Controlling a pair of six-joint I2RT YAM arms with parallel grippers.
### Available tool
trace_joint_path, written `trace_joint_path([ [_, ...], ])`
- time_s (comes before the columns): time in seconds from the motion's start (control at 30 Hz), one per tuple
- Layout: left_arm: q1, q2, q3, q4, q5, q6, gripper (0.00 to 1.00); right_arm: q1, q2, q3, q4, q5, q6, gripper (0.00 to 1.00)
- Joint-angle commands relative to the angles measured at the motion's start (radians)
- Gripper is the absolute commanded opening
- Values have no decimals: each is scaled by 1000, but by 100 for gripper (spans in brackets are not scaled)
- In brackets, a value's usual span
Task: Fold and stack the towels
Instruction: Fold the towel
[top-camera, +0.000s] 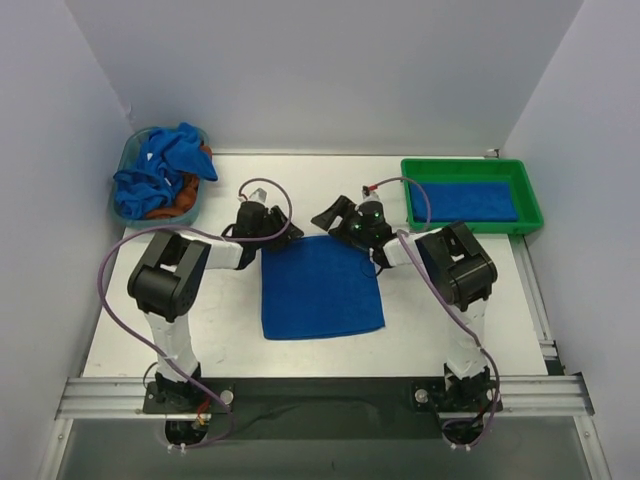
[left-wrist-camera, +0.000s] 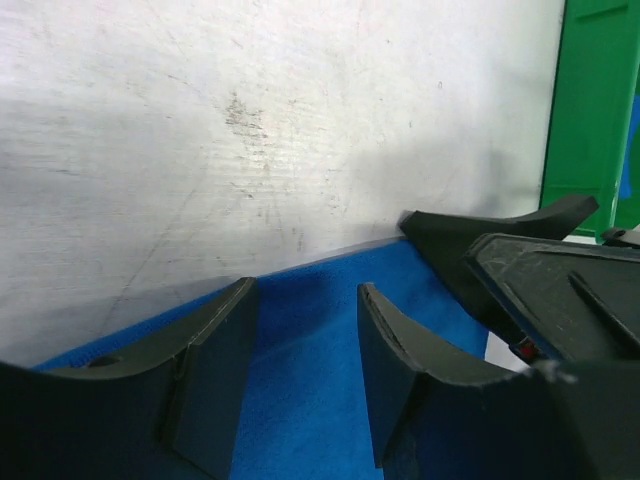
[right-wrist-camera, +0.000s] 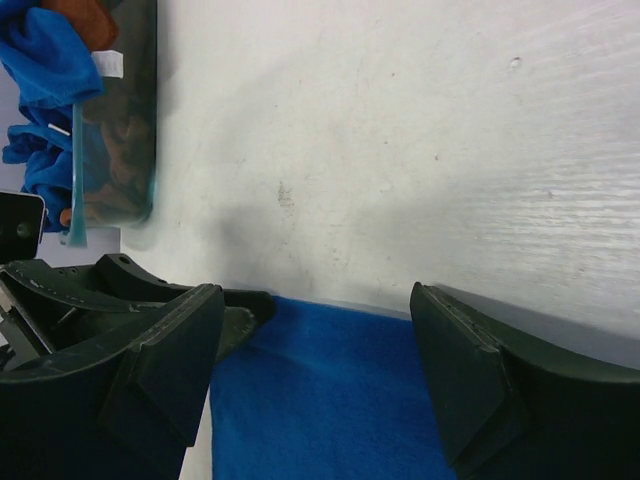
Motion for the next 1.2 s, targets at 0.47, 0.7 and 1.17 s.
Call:
trace_joint_path([
  [0.47, 102, -119, -171, 156, -69, 63, 56, -151, -110, -265, 194, 117, 36, 77],
  [0.7, 102, -247, -154, 108, -84, 94, 59, -162, -220, -164, 16, 14, -59, 77],
  [1.17, -142, -285, 44, -556, -229, 247, 48, -118, -410, 13, -963, 83, -392, 46],
])
